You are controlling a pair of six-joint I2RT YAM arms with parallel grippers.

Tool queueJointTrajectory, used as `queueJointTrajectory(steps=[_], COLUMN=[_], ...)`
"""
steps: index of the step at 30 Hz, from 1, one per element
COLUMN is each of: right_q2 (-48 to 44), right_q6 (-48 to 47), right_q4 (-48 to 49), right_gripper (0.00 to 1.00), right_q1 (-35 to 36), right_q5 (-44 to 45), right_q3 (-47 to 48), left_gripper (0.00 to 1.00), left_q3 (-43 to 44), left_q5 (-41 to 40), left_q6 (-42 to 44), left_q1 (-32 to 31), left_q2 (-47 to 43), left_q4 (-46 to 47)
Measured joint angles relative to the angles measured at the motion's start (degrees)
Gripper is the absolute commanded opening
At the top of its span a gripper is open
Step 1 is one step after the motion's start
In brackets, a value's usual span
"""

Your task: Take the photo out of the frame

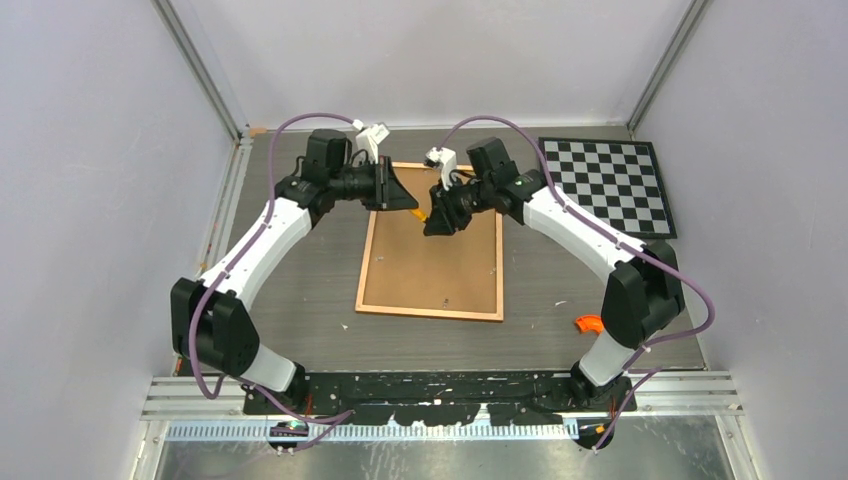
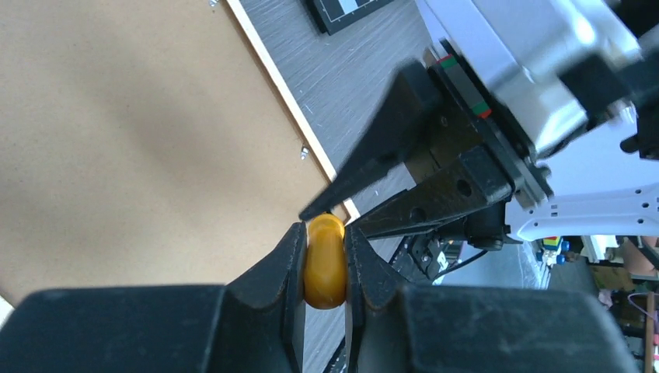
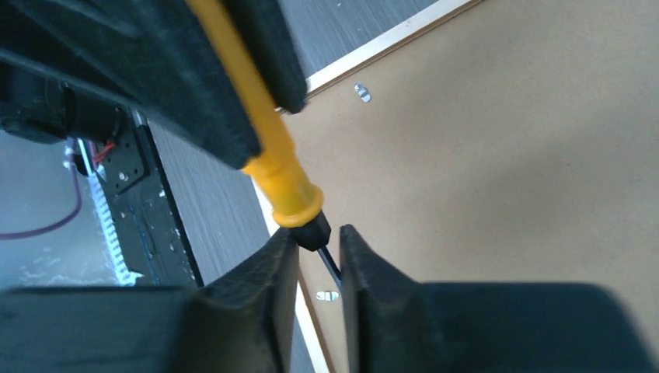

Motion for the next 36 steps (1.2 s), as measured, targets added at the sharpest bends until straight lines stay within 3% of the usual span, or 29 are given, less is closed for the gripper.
queueJointTrajectory(steps=[1, 2, 7, 12, 22, 31, 36], right_q2=[0.02, 0.02, 0.02, -0.04, -0.04, -0.04, -0.07], right_q6=[-0.24, -0.85, -4.44, -7.37, -10.19, -12.76, -14.51], right_q4=[0.15, 0.20, 0.31, -0.07, -1.07, -1.09, -1.01], right_gripper=[0.04, 0.01, 0.01, 0.01, 0.01, 0.01, 0.01], right_q1=[0.22, 0.48, 1.33, 1.33, 1.16, 1.97, 3.32], right_q5=[-0.07, -0.28, -0.50, -0.94, 0.68, 2.95, 6.91], right_q3=[0.02, 0.02, 0.00, -0.04, -0.04, -0.04, -0.15], left_gripper=[0.01, 0.05, 0.33, 0.42, 0.35, 0.37, 0.24], left_q3=[0.00, 0.00, 0.55, 3.15, 5.92, 6.45, 6.97], left_q5=[-0.07, -0.04, 2.25, 2.71, 6.08, 8.07, 7.98], left_q6=[-0.28, -0.61, -1.40, 1.51, 4.26, 3.96, 3.74], left_q1=[0.04, 0.22, 1.53, 1.53, 1.05, 0.72, 0.76], left_q2=[0.11, 0.31, 1.62, 3.85, 7.89, 9.53, 10.34], left_q4=[0.24, 0.52, -0.35, -3.23, -9.07, -10.23, -10.86])
